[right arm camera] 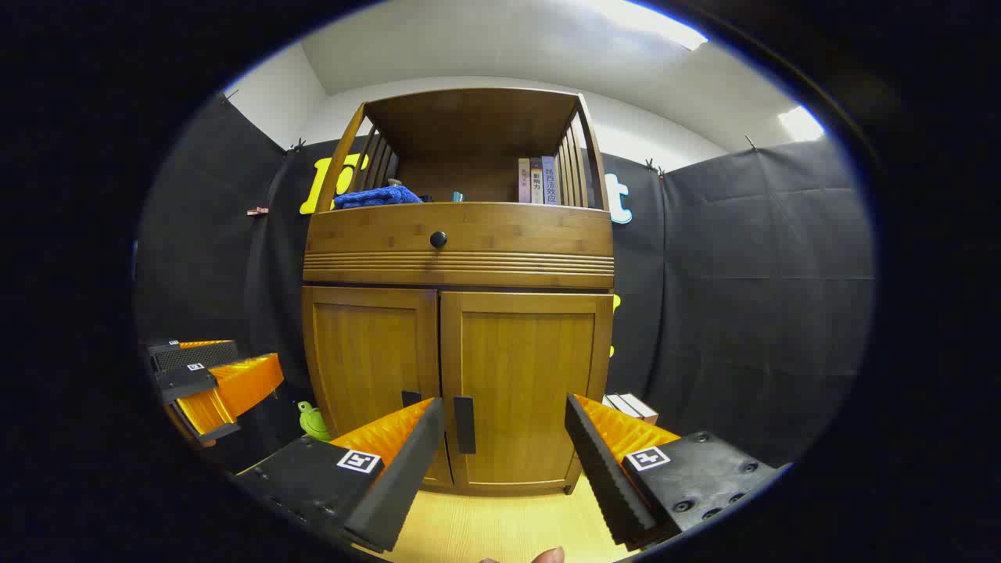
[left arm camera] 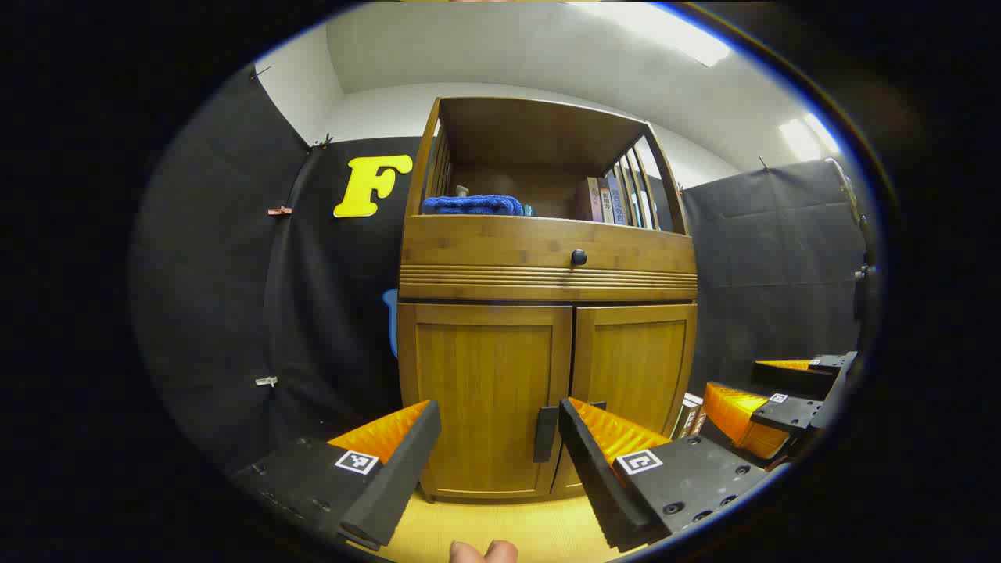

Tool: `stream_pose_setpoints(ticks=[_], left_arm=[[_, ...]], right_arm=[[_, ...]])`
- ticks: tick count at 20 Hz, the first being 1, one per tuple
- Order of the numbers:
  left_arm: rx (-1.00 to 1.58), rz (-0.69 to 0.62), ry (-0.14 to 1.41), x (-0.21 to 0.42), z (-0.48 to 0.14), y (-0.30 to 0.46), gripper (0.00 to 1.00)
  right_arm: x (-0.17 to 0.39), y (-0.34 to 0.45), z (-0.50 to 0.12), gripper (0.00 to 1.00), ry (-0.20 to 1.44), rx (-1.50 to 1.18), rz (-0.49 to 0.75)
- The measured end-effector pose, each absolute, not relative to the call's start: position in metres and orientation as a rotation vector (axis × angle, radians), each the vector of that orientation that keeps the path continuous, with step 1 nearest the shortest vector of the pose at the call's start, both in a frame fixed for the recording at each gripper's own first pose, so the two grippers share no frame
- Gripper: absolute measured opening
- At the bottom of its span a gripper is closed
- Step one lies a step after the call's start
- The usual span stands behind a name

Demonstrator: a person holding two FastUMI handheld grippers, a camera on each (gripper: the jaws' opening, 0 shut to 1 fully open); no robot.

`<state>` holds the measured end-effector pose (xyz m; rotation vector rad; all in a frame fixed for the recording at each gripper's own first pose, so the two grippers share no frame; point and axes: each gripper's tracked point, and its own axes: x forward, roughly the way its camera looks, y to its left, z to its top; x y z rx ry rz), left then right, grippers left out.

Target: Open the right door of the double-door shoe cabinet with the right hand, and open the left door with the left hand.

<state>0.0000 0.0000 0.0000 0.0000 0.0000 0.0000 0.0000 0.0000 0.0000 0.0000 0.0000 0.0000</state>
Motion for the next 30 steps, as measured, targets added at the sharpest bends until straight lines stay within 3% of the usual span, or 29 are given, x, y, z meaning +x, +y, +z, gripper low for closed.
stream_pose_setpoints(ticks=[19, 30], left_arm=[[0.01, 0.029, 0.016, 0.002, -0.001, 0.005, 0.92], [0.023, 0.074, 0.078, 0.012, -0.019, 0.01, 0.95]], right_arm=[[0.013, 0.008, -0.009, 0.98, 0.018, -0.009, 0.041], [0.126, 0.029, -0.094, 0.98, 0.058, 0.006, 0.053]])
